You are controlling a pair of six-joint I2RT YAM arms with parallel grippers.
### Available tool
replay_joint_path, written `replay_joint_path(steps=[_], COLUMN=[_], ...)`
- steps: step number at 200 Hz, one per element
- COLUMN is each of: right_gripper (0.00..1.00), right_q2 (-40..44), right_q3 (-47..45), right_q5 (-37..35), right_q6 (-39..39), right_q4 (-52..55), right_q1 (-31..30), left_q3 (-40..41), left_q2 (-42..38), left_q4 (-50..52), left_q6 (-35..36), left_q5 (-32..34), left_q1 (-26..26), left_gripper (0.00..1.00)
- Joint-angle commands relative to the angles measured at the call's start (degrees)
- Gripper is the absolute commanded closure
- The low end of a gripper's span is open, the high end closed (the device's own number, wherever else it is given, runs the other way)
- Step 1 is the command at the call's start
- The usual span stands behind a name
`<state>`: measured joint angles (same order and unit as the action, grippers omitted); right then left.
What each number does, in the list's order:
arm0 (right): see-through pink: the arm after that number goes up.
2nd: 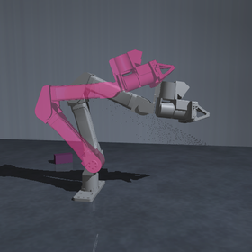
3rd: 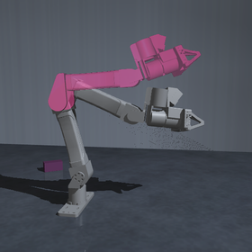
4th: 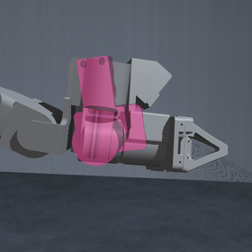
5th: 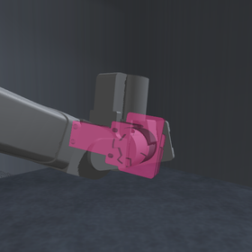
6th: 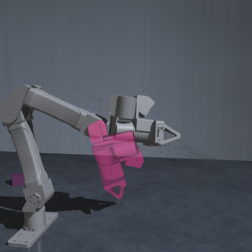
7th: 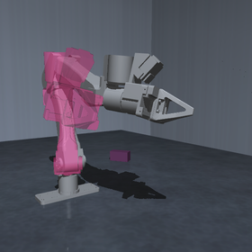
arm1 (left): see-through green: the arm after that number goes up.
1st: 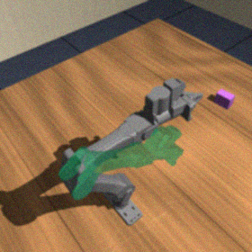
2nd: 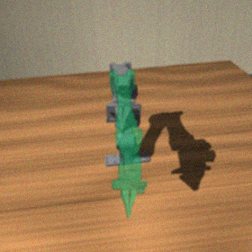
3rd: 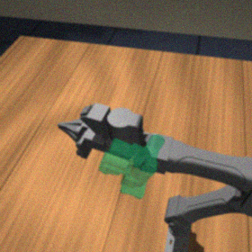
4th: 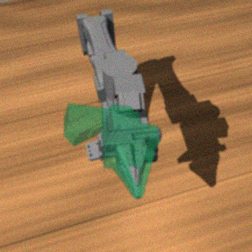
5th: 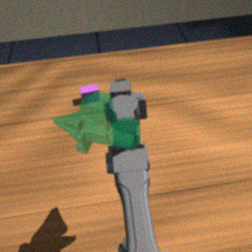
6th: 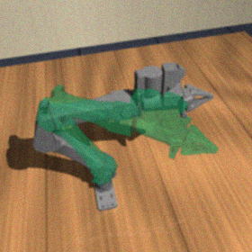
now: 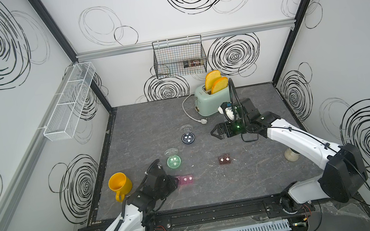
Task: Close pillboxes
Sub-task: Move the pillbox to the center of the board.
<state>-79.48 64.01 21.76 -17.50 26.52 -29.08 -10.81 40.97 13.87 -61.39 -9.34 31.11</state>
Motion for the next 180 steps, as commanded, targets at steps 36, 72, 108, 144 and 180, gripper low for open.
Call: replay_joint_path(steps=[36, 72, 108, 144, 180], right_gripper=[0.02, 0.02, 0.01, 0.03, 0.08], right_q2=[2.75, 2.52, -0.4, -5.17, -11.31], right_q3=[-1.99, -3.21, -4.43, -4.03, -2.21], right_q5=[1.25, 0.61, -1.01, -1.54, -1.88], right_q6=[0.36, -1.09, -5.69, -11.46, -13.18], right_q4=[0.61, -0.17, -3.49, -7.29, -6.28], right_q1=[0.25, -4.37, -11.52, -15.61, -17.72], left_q3=[-0.21, -2.41, -5.44, -8.41, -8.9], left_q2=[6.22, 13.43, 19.08, 21.05, 17.75], left_q4=[-9.59, -13.71, -17.97, -17.88, -14.17], left_q6=[-4.04, -1.17, 1.9, 4.65, 7.61], left_q5=[3.41, 3.97, 2.74, 1.14, 0.03], left_q1=[6.3, 6.86, 7.02, 7.56, 5.62], left_gripper=[0.69, 0.68, 0.68, 0.65, 0.58])
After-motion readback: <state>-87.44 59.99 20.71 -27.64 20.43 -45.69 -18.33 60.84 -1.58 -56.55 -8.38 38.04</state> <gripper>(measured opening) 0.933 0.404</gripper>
